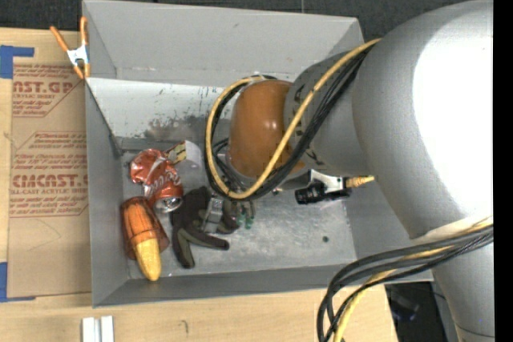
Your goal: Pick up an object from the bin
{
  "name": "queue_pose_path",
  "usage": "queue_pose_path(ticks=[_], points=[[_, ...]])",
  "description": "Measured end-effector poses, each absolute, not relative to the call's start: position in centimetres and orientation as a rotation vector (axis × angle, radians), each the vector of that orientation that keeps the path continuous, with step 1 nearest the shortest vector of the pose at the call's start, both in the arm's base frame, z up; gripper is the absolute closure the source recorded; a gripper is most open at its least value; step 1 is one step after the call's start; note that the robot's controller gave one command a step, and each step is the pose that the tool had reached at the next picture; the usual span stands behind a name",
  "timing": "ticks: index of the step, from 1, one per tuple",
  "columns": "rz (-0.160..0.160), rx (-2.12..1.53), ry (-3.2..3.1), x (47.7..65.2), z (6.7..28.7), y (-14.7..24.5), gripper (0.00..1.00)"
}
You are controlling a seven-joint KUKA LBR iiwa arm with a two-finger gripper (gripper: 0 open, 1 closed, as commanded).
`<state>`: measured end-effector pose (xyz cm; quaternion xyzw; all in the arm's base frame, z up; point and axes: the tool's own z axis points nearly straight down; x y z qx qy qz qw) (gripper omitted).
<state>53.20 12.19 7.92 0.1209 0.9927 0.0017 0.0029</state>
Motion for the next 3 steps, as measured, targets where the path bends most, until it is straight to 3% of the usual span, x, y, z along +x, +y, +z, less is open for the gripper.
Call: queue_pose_path(ticks=[1, 2, 3], points=[[0.006, 0.379, 3.113, 53.2, 7.9, 12.2, 1.00], [0.000, 0.357, 3.124, 52.6, 10.5, 12.9, 1.00], [0.002, 0.287, 3.127, 55.7, 21.5, 11.0, 1.00]])
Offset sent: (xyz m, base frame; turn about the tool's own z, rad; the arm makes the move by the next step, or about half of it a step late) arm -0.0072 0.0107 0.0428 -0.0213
